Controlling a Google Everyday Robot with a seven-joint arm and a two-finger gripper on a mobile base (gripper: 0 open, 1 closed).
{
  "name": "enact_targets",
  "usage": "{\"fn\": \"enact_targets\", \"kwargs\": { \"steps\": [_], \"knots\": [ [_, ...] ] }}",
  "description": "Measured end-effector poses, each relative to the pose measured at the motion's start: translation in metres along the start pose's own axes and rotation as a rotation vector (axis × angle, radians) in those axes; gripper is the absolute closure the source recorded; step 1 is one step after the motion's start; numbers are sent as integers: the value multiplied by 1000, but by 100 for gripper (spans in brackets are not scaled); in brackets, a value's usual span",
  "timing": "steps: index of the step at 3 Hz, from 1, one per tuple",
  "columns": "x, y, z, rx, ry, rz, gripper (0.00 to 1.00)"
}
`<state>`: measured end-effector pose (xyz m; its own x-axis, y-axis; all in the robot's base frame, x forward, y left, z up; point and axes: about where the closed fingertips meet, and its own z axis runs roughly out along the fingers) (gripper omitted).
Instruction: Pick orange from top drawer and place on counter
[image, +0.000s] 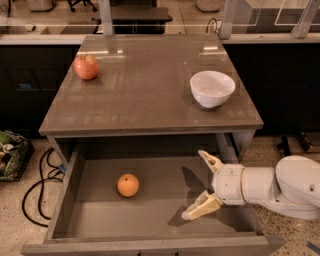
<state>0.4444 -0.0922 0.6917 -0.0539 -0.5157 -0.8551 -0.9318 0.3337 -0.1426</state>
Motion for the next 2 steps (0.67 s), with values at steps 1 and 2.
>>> {"fn": "enact_targets", "kwargs": {
  "steps": [1, 2],
  "knots": [
    [1, 11, 33, -49, -49, 20, 0],
    [1, 11, 33, -49, -49, 20, 0]
  ]
}}
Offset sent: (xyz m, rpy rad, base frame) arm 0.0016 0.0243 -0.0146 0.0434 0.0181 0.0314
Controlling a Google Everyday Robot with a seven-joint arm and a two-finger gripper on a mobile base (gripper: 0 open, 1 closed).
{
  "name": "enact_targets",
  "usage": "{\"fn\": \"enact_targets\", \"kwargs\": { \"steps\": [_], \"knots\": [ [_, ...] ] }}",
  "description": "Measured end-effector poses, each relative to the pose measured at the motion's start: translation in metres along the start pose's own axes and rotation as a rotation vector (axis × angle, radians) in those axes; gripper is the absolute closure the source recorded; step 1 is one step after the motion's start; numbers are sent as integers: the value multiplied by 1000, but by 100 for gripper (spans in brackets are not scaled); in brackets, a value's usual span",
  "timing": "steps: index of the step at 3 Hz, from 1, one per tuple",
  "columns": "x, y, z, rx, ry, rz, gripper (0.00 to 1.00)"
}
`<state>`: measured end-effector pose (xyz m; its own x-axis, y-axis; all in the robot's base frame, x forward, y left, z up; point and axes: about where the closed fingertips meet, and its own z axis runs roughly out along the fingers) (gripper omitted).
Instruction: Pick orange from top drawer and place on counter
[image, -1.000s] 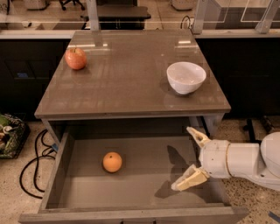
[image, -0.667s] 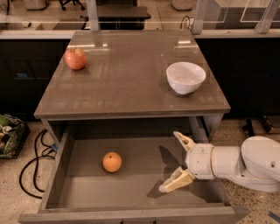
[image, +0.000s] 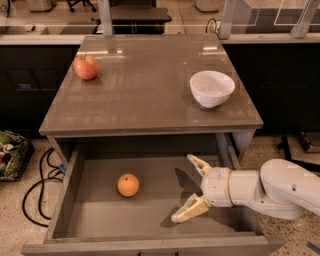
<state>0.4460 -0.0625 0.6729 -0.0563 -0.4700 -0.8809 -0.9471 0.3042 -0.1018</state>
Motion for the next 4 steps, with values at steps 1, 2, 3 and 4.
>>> {"fn": "enact_targets", "kwargs": {
  "steps": [1, 2, 3, 4],
  "knots": [
    [-5, 2, 14, -32, -9, -2, 0],
    [-16, 6, 53, -97, -34, -6, 0],
    [-25, 11, 89, -156, -58, -5, 0],
    [-29, 18, 117, -196, -75, 1, 0]
  ]
}}
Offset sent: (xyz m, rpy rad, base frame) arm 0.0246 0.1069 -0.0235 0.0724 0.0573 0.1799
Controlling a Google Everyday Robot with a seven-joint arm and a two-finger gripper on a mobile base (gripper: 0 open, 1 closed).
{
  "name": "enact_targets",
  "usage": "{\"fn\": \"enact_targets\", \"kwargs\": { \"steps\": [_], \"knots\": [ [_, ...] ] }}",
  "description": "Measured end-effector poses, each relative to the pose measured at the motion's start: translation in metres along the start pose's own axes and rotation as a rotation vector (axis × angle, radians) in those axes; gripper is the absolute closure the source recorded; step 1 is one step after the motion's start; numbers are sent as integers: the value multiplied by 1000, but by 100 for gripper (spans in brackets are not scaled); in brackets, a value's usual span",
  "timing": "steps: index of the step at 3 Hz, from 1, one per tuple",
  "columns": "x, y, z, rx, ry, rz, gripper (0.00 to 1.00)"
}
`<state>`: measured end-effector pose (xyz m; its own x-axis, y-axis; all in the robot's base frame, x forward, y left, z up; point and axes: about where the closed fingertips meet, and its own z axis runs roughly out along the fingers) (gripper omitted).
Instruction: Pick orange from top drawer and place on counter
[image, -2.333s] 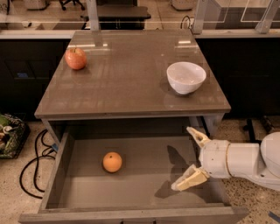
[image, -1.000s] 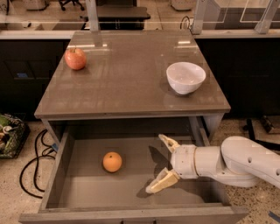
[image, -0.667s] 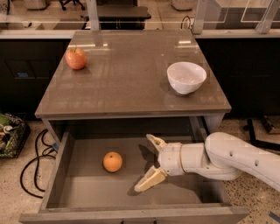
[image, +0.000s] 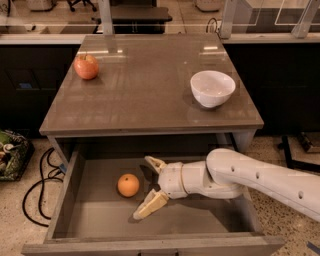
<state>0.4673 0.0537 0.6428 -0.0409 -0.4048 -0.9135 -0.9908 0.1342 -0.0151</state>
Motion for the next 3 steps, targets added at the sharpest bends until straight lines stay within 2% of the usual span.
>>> {"fn": "enact_targets", "kwargs": {
  "steps": [1, 2, 3],
  "knots": [
    [2, 1, 27, -36, -5, 8, 0],
    [4, 3, 52, -74, -16, 12, 26],
    [3, 4, 51, -74, -16, 11, 49]
  ]
}}
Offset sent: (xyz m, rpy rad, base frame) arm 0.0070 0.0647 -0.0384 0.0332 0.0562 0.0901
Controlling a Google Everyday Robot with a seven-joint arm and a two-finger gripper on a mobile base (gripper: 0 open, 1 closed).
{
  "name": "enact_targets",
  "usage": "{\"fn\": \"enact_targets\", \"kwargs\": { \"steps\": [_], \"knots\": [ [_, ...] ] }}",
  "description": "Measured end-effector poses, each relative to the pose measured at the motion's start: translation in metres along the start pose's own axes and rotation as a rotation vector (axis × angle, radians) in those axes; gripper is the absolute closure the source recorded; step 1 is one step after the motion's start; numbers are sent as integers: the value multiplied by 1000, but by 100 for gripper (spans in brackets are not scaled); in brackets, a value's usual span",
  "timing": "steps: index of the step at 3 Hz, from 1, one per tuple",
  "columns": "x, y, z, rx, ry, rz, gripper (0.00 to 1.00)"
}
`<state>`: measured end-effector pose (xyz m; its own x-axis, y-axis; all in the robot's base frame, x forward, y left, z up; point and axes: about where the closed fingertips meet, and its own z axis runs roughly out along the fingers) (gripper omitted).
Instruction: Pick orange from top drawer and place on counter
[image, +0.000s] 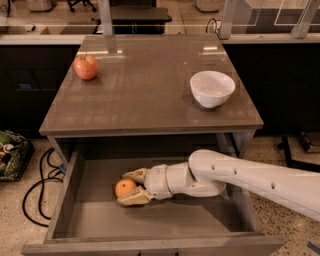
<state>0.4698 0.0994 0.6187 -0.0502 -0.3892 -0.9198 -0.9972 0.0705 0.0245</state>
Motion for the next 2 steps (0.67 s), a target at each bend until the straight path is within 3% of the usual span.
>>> {"fn": "enact_targets", "kwargs": {
  "steps": [2],
  "knots": [
    [-1, 2, 3, -6, -1, -2, 96]
  ]
}}
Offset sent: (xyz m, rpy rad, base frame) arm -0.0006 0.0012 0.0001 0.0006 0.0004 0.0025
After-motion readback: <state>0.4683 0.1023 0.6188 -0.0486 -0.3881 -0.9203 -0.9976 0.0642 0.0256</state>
